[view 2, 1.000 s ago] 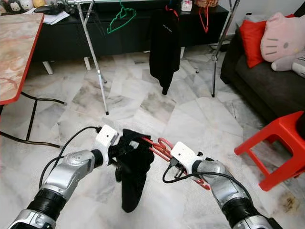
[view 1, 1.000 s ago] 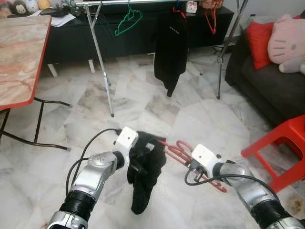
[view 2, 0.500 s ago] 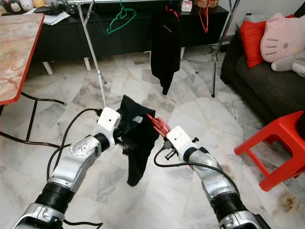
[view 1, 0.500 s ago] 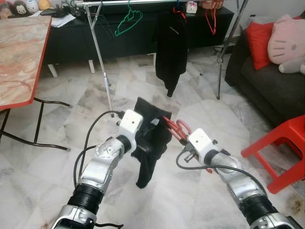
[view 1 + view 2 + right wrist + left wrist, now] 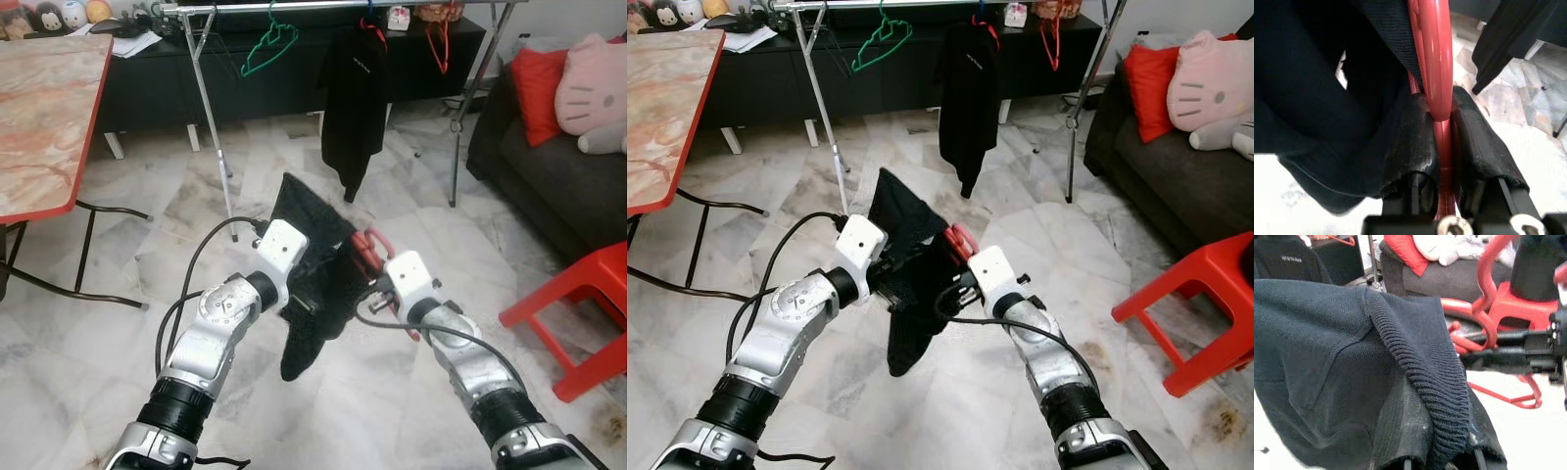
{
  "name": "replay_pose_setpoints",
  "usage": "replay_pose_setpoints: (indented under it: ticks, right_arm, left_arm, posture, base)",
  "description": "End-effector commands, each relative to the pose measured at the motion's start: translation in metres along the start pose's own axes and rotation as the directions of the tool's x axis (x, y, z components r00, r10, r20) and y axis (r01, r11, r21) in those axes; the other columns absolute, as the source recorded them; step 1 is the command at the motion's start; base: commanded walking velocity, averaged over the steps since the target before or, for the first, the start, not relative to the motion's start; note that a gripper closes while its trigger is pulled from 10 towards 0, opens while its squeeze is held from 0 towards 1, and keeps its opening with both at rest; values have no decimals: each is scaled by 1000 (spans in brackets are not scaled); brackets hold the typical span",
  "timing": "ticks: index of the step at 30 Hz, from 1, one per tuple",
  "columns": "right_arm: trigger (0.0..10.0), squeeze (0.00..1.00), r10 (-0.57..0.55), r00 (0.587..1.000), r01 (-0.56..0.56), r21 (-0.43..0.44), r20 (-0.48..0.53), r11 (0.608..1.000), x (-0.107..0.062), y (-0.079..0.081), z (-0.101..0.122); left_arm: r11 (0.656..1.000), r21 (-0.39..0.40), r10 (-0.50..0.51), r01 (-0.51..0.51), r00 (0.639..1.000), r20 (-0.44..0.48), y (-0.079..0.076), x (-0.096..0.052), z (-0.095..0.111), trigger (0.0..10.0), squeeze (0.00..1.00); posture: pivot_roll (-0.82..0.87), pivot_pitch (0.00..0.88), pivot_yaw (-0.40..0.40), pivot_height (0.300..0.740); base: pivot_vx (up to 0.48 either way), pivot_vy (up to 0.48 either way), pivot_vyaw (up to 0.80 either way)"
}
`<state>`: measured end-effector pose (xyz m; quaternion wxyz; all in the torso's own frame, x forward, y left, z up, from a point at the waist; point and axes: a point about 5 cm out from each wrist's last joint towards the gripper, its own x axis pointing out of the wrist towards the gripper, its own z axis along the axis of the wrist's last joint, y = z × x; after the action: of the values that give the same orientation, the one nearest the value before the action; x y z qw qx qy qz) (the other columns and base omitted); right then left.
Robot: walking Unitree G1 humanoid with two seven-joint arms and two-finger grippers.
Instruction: Hang hanger
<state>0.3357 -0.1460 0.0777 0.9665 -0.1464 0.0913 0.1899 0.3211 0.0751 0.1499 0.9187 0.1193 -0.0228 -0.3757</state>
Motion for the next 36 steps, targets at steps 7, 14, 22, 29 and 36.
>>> replay_pose_setpoints:
  ticks: [7, 14, 22, 29, 36]
  right_arm:
    - [0, 0, -183, 969, 154, 169, 167, 974, 7, -30, 38]
    - [0, 0, -186, 963, 152, 176, 196, 973, 9, -32, 46]
    - [0, 0, -192, 956, 153, 183, 220, 971, 12, -34, 54]
    - [0, 0, -179, 956, 137, 186, 231, 973, 15, -31, 58]
    - [0, 0, -112, 966, 71, 174, 233, 982, 18, -24, 60]
  left_arm:
    - [987, 129, -86, 99, 991, -105, -20, 0, -20, 10000, 0]
    - [982, 178, -45, 64, 993, -110, -17, 0, -22, 10000, 1000]
    - [974, 216, -40, 65, 992, -116, -19, 0, -26, 10000, 1000]
    - [973, 230, -1, 30, 992, -122, -16, 1, -28, 10000, 1000]
    - [974, 226, 45, -26, 996, -80, -16, 4, -26, 10000, 0]
  posture:
    - [-98, 32, -48, 740]
    - [-99, 33, -49, 740]
    - [-100, 37, -51, 740]
    - [-100, 36, -53, 740]
    - [-100, 34, -54, 740]
  base:
    - [0, 0, 0]
    - [0, 0, 0]
    - [0, 0, 0]
    - [0, 0, 0]
    - [0, 0, 0]
